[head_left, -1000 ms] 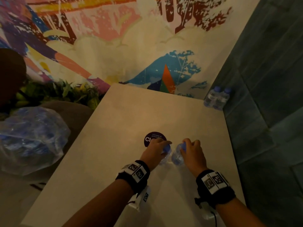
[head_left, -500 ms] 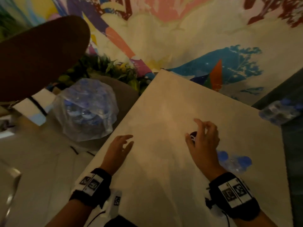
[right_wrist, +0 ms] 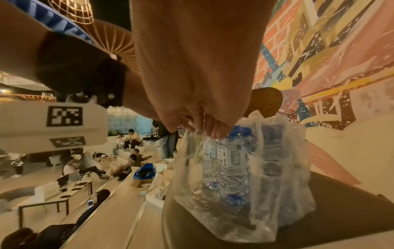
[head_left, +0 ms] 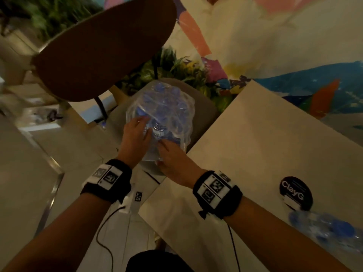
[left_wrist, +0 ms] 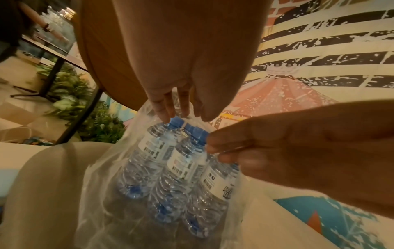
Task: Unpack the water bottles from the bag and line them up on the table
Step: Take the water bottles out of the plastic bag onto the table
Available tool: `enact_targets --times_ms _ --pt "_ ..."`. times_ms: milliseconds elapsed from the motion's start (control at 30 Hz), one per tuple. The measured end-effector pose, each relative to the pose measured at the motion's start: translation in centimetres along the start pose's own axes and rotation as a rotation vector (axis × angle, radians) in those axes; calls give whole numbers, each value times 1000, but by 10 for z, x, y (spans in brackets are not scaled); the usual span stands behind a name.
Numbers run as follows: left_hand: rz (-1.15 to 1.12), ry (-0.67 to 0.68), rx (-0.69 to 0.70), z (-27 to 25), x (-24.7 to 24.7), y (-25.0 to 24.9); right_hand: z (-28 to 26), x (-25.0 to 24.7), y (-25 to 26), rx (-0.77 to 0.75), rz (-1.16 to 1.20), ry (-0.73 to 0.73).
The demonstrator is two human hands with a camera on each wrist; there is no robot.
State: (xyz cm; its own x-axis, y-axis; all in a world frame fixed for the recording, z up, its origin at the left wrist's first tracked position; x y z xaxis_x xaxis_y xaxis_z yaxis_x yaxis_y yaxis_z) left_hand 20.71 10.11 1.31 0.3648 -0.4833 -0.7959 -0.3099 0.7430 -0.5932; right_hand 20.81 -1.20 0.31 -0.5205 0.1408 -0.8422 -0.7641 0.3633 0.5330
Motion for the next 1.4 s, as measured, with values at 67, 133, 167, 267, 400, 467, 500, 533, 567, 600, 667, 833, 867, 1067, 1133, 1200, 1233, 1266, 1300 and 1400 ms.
enact_targets --times_ms 67,133,167,267,400,467,500,533,567,600,667,833,867,1067,1133,1200,1233,1266,1300,1400 --pt "50 63 68 9 9 -12 19 9 -4 34 -7 7" --pt "83 116 122 14 16 -27 32 7 -18 109 -68 -44" --pt "96 142 135 16 22 -31 36 5 -28 162 -93 -65" --pt "185 245 129 20 47 -26 43 1 -47 253 -156 -85" --pt "-18 184 81 27 45 -24 52 -11 -61 338 -327 -112" --pt "-9 136 80 29 37 -26 55 -23 -76 416 -316 -146" --pt "20 139 76 29 36 -26 56 -29 -82 428 -294 -158" --pt "49 143 81 28 37 -26 56 -34 -86 426 -249 -165" --pt "76 143 74 26 35 -25 54 -40 -86 411 -192 -177" --pt "89 128 70 24 34 -24 51 -43 -87 394 -148 -185" --pt "70 103 49 16 33 -20 41 -51 -78 349 -150 -192" --pt "-101 55 15 -6 29 -17 11 -46 -53 201 -88 -239" --pt "-124 47 5 -9 28 -16 3 -44 -52 204 -62 -246" --pt "-129 -11 -8 -25 11 -39 -68 -49 -47 311 182 -284" --pt "-123 10 7 -33 8 -54 -99 -55 -47 338 281 -286" --pt "-130 66 22 -44 12 -71 -136 -60 -50 379 331 -267" --pt "-152 105 39 -51 18 -82 -156 -62 -53 403 333 -253" --pt "-184 147 62 -59 26 -93 -178 -62 -59 435 329 -241" --pt "-219 191 85 -67 35 -106 -201 -63 -67 486 324 -232" --pt "-292 349 140 -89 75 -149 -274 -65 -102 694 290 -243"
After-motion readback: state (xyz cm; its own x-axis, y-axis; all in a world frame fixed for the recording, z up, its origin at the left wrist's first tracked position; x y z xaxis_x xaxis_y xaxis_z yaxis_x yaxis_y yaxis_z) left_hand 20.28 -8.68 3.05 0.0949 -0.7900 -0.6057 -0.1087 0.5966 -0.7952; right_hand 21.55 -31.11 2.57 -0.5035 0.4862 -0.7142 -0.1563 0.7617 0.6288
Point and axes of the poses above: each hand's wrist, its own z-axis towards the middle knuckle, its own x-axis out of the palm, y = z × x, the point moved 10 cm from there along z, towards the middle knuckle, and after that the axes turned 2 degrees about y, right-handed, at the moved point
